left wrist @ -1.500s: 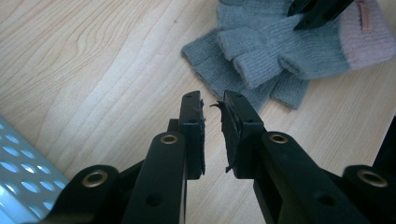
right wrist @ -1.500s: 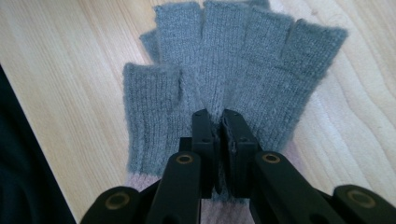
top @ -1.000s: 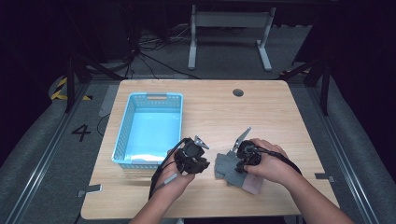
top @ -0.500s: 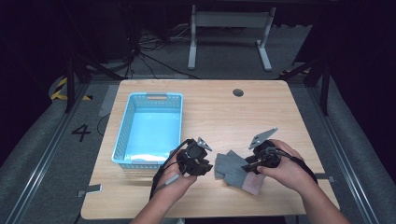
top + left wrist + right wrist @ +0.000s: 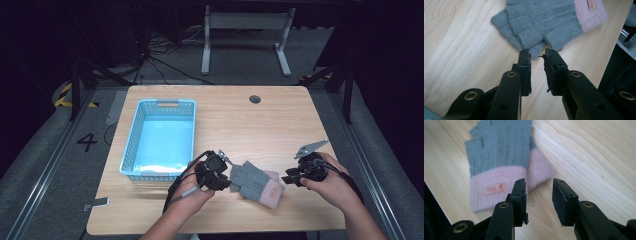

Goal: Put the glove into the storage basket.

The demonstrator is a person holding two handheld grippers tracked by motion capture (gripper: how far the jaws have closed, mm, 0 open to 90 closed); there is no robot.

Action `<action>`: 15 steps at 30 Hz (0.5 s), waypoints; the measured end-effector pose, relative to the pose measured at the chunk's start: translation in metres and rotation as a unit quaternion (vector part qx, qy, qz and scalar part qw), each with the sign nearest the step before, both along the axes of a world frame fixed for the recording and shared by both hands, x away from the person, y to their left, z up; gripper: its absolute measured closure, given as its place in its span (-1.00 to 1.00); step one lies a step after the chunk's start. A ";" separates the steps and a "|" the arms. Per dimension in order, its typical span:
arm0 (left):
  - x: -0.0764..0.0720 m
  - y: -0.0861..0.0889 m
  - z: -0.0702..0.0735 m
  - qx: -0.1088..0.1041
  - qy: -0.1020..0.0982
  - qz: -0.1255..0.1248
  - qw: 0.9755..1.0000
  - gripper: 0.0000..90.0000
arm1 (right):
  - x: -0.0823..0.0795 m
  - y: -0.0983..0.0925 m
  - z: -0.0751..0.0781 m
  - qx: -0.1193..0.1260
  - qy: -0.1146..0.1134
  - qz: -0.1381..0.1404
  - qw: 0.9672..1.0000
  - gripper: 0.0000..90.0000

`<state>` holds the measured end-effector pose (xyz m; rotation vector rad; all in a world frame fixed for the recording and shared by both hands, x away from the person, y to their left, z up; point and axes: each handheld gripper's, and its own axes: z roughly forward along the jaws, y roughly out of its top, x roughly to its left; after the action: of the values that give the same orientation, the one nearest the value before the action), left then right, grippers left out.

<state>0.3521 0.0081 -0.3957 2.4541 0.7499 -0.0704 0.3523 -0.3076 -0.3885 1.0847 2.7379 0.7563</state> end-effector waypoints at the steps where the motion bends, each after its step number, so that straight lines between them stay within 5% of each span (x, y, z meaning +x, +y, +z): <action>1: 0.000 -0.001 -0.001 0.001 0.002 -0.002 1.000 0.67 | 0.000 -0.003 -0.001 -0.003 0.002 -0.002 1.000 0.42; 6: 0.007 -0.006 -0.011 0.011 0.025 0.002 1.000 0.64 | -0.003 -0.009 -0.007 -0.021 0.022 0.005 1.000 0.42; 15: 0.016 -0.010 -0.024 0.017 0.032 0.002 0.999 0.61 | -0.006 -0.005 -0.016 -0.038 0.035 0.021 0.998 0.44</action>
<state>0.3677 -0.0023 -0.4194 2.4934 0.7902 -0.1347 0.3462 -0.3125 -0.4046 1.0612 2.8302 0.6267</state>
